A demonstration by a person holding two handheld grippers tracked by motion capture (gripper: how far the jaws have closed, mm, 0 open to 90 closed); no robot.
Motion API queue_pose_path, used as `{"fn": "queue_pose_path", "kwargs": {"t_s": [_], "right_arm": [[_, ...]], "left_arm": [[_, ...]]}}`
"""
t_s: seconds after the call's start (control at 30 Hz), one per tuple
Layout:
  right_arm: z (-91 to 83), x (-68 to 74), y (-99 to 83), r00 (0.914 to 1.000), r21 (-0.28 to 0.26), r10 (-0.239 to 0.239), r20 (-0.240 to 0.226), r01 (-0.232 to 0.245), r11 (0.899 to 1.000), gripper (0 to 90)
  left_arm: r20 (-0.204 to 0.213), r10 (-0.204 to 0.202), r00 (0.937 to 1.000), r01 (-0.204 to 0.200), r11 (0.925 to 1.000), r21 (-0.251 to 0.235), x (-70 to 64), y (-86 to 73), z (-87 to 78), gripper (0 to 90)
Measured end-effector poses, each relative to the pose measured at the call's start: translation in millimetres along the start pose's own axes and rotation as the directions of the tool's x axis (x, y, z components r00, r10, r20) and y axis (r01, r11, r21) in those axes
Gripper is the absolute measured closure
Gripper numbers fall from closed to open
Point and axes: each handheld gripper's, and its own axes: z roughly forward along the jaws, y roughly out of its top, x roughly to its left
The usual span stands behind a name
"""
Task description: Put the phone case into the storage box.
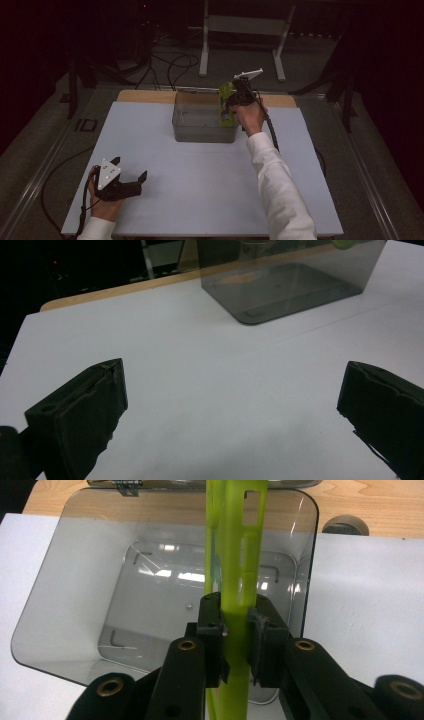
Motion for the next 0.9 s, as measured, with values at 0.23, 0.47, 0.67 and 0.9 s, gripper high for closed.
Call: {"fn": "queue_pose_path", "kwargs": {"t_s": [0.23,0.47,0.67,0.9], "right_arm": [[5.6,0.3,-1.3,1.0,0.018,0.0,0.009,0.0,1.0,78.0],[9.7,0.3,-1.7,0.9997,0.025,0.007,0.022,-0.007,1.0,77.9],[13.5,-1.1,-1.9,0.9993,0.033,0.014,0.036,-0.015,0.999,77.9],[18.3,-3.7,-2.1,0.9988,0.041,0.024,0.043,-0.026,0.999,77.9]], "left_arm": [[0.0,-0.001,1.0,0.001,1.0,-0.001,0.1,-0.1,-0.3,0.0],[-0.003,-0.004,1.0,0.004,1.0,-0.006,1.0,-0.4,-1.8,0.0],[-0.002,-0.004,1.0,0.004,1.0,-0.008,1.1,-0.3,-2.2,0.0],[-0.002,-0.006,1.0,0.006,0.9999,-0.008,1.3,-0.3,-2.5,0.0]]}}
